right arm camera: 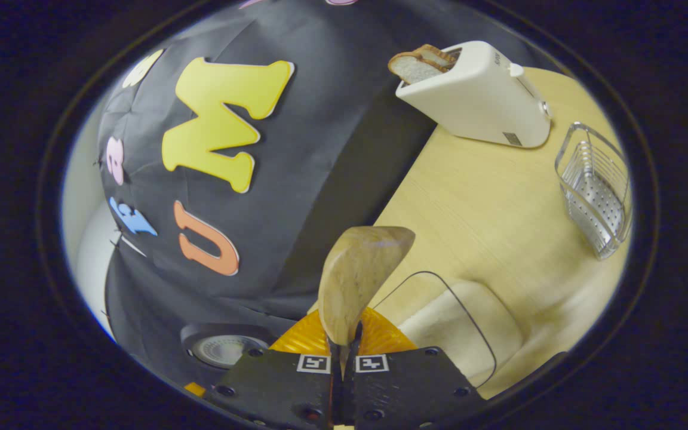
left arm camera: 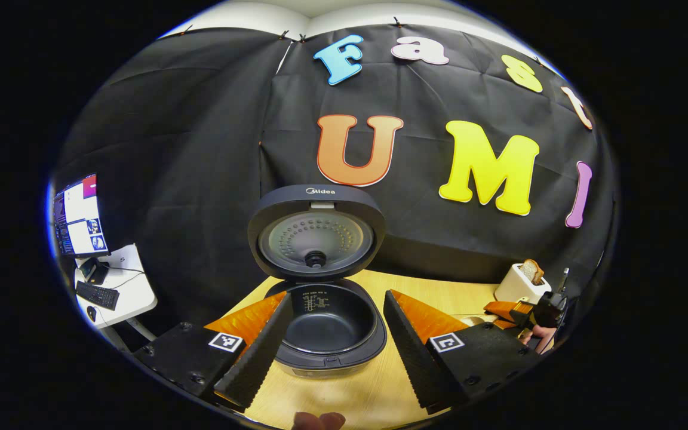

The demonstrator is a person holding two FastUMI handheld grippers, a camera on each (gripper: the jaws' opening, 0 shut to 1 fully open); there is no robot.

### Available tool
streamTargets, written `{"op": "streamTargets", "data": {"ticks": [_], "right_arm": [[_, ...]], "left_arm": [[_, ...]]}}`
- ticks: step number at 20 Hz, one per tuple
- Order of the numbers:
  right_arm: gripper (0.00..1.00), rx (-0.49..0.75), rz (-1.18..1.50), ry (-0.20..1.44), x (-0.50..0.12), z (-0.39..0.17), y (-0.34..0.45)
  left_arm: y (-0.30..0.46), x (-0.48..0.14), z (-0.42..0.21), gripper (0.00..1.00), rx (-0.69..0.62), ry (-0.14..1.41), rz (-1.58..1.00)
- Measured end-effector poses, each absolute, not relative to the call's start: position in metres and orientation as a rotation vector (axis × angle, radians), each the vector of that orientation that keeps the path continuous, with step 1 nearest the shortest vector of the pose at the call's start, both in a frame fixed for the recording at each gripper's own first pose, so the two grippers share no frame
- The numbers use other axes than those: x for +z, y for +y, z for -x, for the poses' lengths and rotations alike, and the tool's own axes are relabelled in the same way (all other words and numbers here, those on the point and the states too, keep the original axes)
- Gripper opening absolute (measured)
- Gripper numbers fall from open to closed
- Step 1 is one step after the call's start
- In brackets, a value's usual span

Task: Close the left gripper, press the button to open the rice cooker; take a wooden spoon from the chopstick holder with the right hand, scoop a spoonful of rice and pour it into the rice cooker, then put the wooden spoon back into the chopstick holder.

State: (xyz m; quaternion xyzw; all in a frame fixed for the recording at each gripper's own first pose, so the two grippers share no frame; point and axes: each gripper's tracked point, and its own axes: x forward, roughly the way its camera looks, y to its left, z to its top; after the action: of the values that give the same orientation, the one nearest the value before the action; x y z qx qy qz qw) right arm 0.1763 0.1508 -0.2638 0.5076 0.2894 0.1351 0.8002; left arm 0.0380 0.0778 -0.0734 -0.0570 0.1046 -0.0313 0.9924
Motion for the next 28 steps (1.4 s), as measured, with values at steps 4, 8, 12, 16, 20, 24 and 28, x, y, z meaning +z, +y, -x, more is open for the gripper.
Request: {"op": "streamTargets", "data": {"ticks": [4,8,12,16,20,24,28], "right_arm": [[0.01,0.332,-1.119,0.630,-0.242,-0.168,0.178],[0.00,0.422,-1.084,0.655,-0.209,-0.149,0.239],[0.00,0.508,-1.063,0.703,-0.191,-0.133,0.316],[0.01,0.530,-1.018,0.752,-0.198,-0.130,0.382],[0.01,0.532,-0.886,0.744,-0.217,-0.137,0.432],[0.01,0.559,-0.650,0.678,-0.227,-0.133,0.461],[0.00,0.573,-0.471,0.609,-0.232,-0.130,0.472]], "left_arm": [[0.085,-0.070,-0.033,0.98,-0.062,0.192,0.111],[0.101,-0.073,-0.028,0.98,-0.054,0.158,0.103],[0.124,-0.073,-0.021,0.98,-0.046,0.131,0.108],[0.161,-0.076,-0.014,0.98,0.012,0.116,0.105],[0.185,-0.085,-0.011,0.98,0.055,0.128,0.142],[0.205,-0.093,-0.012,0.98,0.086,0.131,0.136],[0.219,-0.106,-0.011,0.98,0.109,0.155,0.172]]}}
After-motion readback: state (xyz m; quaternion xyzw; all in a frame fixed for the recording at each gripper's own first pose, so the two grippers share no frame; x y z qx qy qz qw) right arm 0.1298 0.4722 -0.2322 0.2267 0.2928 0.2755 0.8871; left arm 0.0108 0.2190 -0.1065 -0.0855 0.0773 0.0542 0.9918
